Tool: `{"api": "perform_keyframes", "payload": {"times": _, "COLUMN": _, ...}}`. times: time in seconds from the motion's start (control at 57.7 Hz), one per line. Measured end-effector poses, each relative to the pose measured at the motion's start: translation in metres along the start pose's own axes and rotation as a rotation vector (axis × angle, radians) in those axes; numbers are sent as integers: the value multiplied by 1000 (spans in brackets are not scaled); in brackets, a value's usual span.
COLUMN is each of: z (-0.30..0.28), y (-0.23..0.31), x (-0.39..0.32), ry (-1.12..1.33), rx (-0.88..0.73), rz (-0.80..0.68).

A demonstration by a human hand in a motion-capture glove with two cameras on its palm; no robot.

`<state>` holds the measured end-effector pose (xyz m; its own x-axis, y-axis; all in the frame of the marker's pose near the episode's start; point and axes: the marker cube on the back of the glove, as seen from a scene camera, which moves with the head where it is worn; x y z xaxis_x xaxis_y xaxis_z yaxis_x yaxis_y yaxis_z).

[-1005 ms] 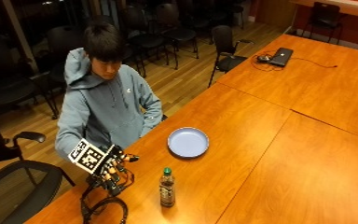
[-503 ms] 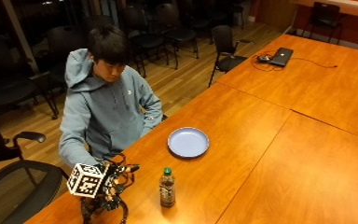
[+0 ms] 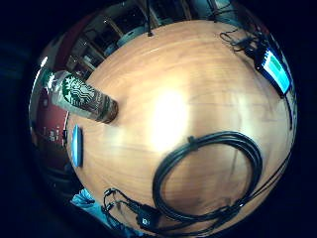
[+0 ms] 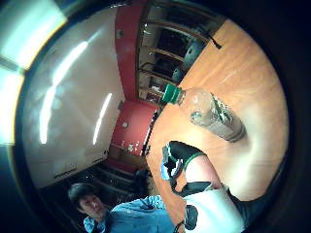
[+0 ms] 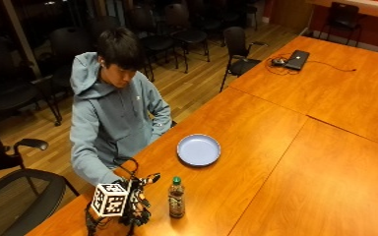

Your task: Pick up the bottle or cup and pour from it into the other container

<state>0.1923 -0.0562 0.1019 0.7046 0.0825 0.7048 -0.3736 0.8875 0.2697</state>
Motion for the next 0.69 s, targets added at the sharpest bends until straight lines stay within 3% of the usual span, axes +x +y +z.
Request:
{"api": "perform_keyframes", "payload": {"times": 0.416, "z": 65, "y": -27, "x": -7, "ry": -138, "rx": -79, "rz": 20}}
{"api": "perform_keyframes", "payload": {"times": 0.693, "z": 101, "y": -40, "x": -25, "ry": -266, "rx": -38, "rz": -23}}
